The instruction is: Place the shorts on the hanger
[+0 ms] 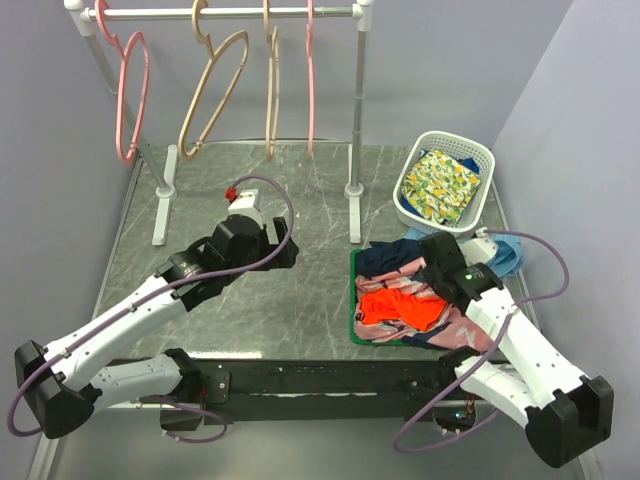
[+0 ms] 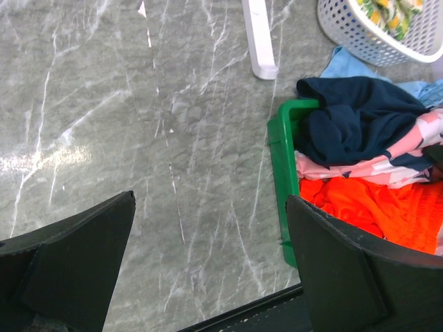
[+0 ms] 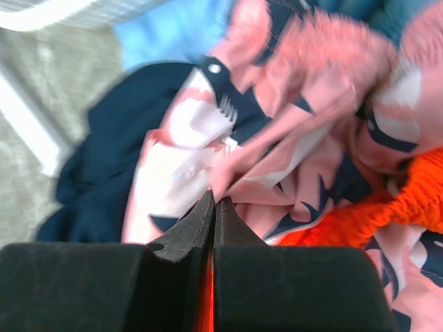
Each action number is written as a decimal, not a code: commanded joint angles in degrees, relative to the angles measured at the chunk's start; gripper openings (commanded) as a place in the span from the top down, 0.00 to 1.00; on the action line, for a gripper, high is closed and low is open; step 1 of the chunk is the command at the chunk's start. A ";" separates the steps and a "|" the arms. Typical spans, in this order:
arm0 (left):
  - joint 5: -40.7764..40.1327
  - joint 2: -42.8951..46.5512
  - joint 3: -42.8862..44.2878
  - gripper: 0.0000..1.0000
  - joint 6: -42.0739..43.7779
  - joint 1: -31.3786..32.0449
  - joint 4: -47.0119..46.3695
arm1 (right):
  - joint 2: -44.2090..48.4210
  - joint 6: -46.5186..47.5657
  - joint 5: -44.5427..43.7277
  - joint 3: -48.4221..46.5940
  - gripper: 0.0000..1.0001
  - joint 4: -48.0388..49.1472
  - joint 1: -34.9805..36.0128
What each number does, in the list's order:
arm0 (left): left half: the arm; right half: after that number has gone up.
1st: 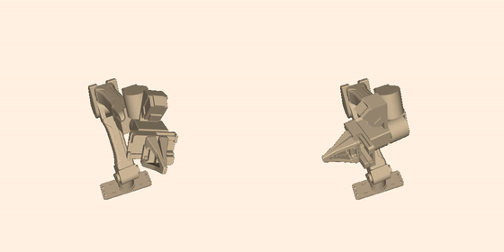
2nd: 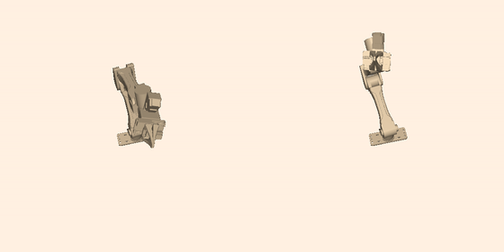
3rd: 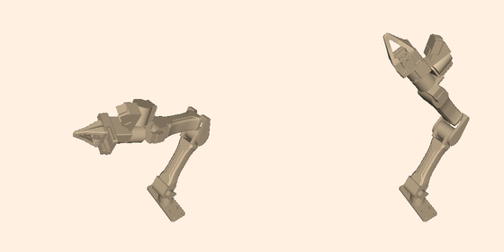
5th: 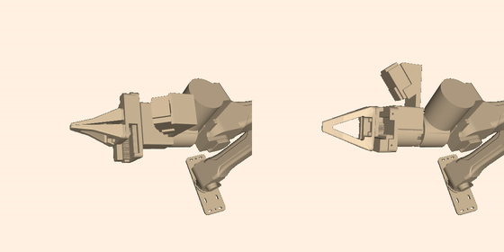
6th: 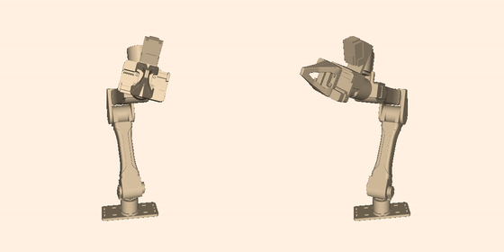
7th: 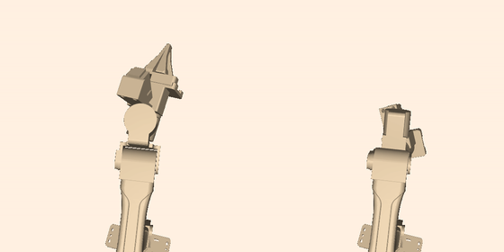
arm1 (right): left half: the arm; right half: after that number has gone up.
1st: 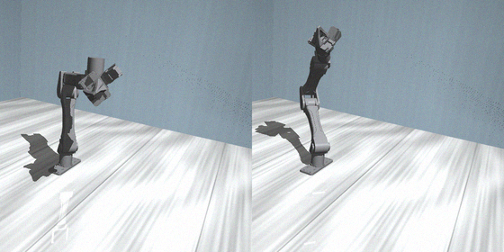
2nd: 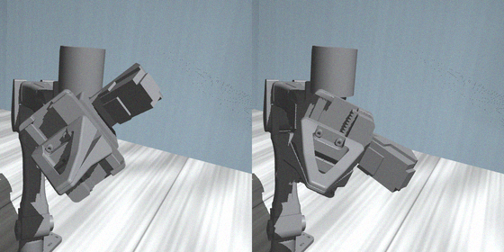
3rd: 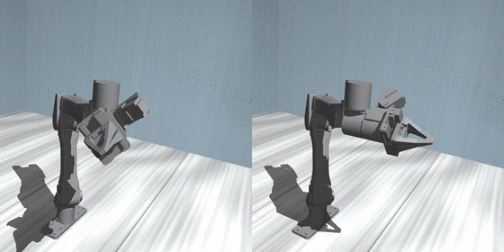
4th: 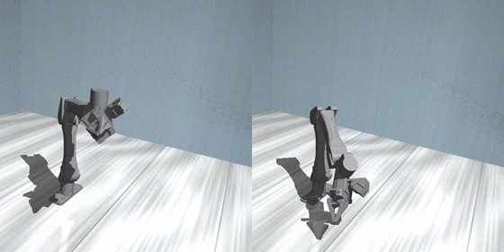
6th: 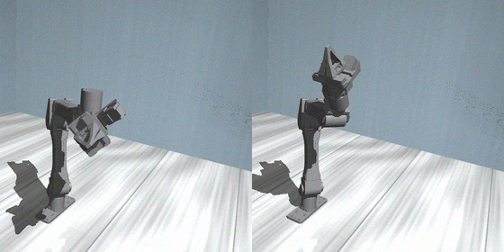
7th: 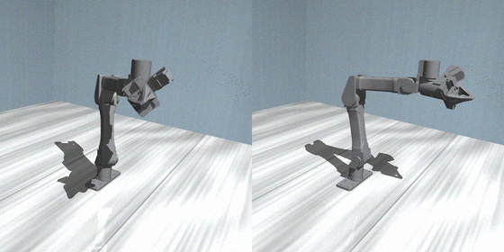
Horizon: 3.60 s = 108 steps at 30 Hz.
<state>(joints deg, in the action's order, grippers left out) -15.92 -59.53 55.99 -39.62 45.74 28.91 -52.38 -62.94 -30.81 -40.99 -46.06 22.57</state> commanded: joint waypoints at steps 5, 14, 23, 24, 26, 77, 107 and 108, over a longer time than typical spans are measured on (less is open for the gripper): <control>-1.22 1.25 4.92 0.03 2.00 0.14 0.89 | 6.22 5.27 0.74 -15.67 1.00 -2.89 -0.59; -0.69 0.47 6.41 0.04 2.35 0.06 1.15 | 9.31 9.32 4.17 -30.62 1.00 -8.16 -0.60; 0.54 -0.15 6.33 0.03 2.09 0.06 0.27 | 4.67 11.61 6.99 -37.05 1.00 -4.13 -0.59; 0.63 -0.32 6.41 0.04 2.09 0.14 0.27 | 3.87 11.70 6.64 -37.49 1.00 -3.17 -0.59; 1.42 -0.41 6.50 0.04 2.17 0.06 0.19 | 1.07 12.13 4.98 -39.77 1.00 -0.96 -0.59; -6.73 -17.90 39.97 0.99 1.99 25.98 -3.77 | 12.12 -3.24 6.46 -2.87 0.84 0.01 -0.68; -29.43 -10.87 65.13 0.99 21.42 23.70 -6.49 | 12.05 -3.52 24.65 -2.04 0.39 -5.87 -0.68; -29.52 -10.79 65.13 0.99 21.86 23.70 -6.58 | 11.52 -2.90 25.35 -3.73 0.33 -6.40 -0.68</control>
<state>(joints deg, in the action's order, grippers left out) -43.46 -72.38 118.80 -21.10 69.60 28.91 -39.64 -70.32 -6.22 -35.90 -51.13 22.09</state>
